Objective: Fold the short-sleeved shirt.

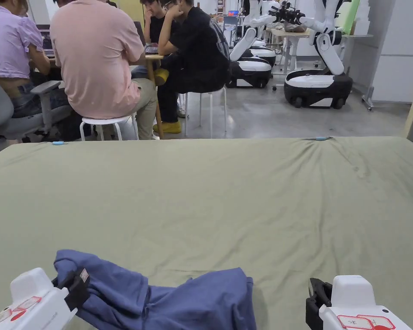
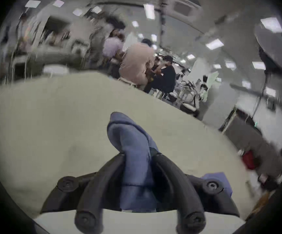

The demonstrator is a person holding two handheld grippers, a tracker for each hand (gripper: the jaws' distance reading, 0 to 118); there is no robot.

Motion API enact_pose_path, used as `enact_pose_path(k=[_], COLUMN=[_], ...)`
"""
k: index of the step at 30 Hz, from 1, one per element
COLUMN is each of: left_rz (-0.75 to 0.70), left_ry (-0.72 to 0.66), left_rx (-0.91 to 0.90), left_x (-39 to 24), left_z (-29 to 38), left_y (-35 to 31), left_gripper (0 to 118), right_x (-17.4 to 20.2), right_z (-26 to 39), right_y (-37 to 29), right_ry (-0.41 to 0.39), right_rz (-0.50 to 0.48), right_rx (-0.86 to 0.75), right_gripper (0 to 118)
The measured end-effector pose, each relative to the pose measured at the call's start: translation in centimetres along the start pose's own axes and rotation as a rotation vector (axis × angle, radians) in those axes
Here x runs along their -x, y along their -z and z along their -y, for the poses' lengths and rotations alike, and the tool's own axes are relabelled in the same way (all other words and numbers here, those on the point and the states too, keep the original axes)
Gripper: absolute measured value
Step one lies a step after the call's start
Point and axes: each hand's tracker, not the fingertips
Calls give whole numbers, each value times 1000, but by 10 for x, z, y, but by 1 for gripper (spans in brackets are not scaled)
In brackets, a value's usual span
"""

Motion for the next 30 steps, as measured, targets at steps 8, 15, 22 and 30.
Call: enact_pose_path(k=[8,15,22,30], left_rz=[171,145,364,340], left_ry=[631,981,536,12], left_rx=[8,159,66,375], left_x=[-184,-260,-231,-162], left_z=[43,136,60,36], left_y=[1,30,1,34], left_gripper=[16,20,80,14], right_x=[-10,-35,-38,-25], right_z=[5,15,15,19], right_y=[-8,-18,-16,-10], right_ry=[8,40,55,48], right_rz=[6,35,21,-8], right_rx=[4,19,29,46], right_gripper=[0,0,0,0])
